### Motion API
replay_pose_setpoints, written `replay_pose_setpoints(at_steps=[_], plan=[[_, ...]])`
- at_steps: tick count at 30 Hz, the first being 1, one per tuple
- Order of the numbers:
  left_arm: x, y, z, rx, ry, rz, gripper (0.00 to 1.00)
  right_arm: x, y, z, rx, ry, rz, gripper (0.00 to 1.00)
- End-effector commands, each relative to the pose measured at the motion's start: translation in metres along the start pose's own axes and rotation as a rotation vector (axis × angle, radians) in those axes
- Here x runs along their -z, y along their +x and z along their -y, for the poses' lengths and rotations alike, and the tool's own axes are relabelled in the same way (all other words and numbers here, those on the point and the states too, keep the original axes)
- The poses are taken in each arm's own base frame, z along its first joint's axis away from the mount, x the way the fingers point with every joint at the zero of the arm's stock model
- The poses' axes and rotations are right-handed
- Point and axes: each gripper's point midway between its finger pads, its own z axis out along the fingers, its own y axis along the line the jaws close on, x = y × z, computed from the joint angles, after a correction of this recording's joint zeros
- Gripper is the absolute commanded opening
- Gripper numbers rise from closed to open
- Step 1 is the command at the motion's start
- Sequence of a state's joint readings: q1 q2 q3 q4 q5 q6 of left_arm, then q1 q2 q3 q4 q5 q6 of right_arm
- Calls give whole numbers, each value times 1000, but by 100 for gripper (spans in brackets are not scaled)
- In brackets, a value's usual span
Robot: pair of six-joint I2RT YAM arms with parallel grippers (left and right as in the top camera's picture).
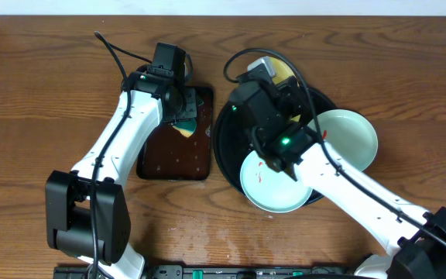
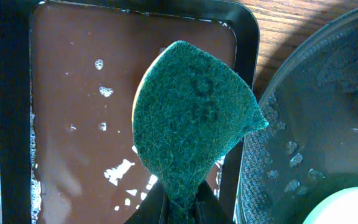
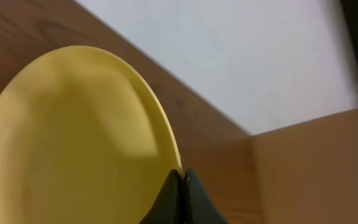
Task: Clean dirty plates on tray and stack at the side
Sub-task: 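Lift the yellow plate off the black tray with the right gripper, then carry the yellow plate right and set it on the table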
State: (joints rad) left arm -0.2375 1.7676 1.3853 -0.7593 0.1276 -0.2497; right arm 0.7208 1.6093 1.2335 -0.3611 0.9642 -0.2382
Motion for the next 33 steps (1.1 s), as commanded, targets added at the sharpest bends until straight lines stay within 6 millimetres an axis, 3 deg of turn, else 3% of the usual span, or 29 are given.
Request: replay_pose_setpoints(at_steps=[1,6,10,13,17,26,33], plan=[[1,-2,-1,-14,-8,6,8,-21,11,-8,-209,-148,-40,1],[1,-2,-2,-14,-8,6,8,-57,37,-2,-471,-326,-147,1],[1,-2,-2,-14,-8,6,8,-86,61,17,-704,-464,-221,1],[1,-2,-2,-14,-8,5,8,-113,93,57,-903,-499,-274,1],[1,-2,-2,-14,-9,5,8,-137,151,113,-1012,-370,-341,1],[-2,-1,-2,-14,-11,-4,8,-145,272,211,-1204,-87,-463,1],[-3,-1,-2,-14,-11,-4,8,-131,337,244,-1269,31,-540,1]])
